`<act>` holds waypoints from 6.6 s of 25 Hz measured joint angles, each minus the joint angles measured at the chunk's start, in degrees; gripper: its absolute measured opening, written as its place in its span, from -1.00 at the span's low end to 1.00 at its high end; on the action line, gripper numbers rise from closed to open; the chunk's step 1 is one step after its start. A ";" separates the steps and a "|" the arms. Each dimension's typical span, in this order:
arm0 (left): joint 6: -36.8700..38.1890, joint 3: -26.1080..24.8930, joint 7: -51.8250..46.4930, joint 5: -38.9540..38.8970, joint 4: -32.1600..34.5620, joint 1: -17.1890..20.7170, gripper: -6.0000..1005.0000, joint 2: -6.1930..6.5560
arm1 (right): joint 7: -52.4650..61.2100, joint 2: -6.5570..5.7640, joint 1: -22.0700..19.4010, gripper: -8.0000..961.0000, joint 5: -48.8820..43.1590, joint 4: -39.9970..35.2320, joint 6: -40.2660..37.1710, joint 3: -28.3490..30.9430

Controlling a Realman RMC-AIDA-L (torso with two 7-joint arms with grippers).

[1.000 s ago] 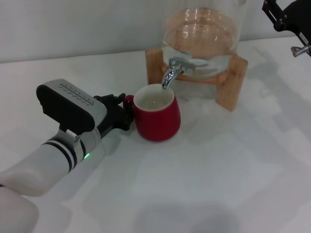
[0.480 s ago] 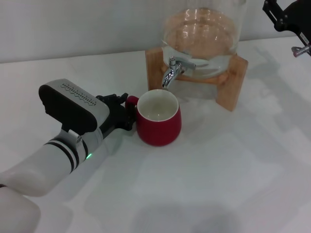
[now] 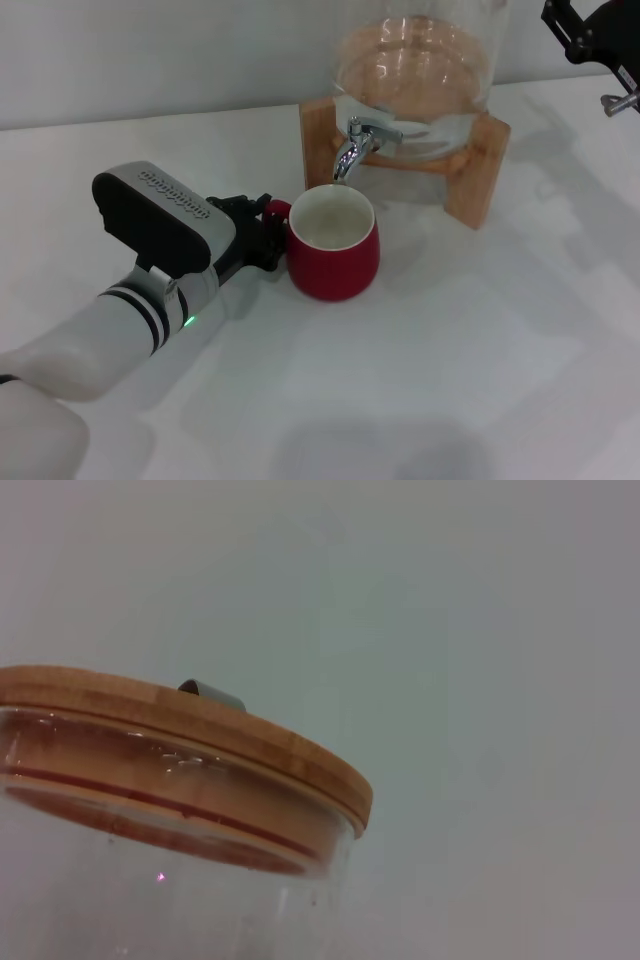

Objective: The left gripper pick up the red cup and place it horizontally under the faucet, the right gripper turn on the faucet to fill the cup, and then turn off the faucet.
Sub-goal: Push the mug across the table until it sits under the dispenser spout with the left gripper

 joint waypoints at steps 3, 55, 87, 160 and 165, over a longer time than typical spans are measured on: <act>0.63 -0.51 0.09 0.04 -0.06 -0.39 -0.55 -0.01 | 0.00 -0.08 0.05 0.32 0.00 -0.03 0.00 -0.01; 2.06 -6.01 16.48 -0.05 5.98 4.74 -0.15 -0.29 | -0.12 -0.09 -0.91 0.32 -0.09 0.02 -0.09 -0.80; 2.13 -6.76 26.11 -0.40 11.27 9.98 -0.15 -0.30 | -0.08 -0.08 -2.67 0.32 -0.09 0.04 0.46 -2.22; -1.11 -6.78 27.64 0.06 18.91 17.47 -0.15 -0.25 | -0.12 -0.26 -3.45 0.32 -2.47 0.02 0.79 -2.31; -1.11 -6.68 27.90 0.14 19.41 18.13 -0.15 -0.22 | -0.12 -0.26 -3.45 0.32 -2.47 0.03 0.79 -2.31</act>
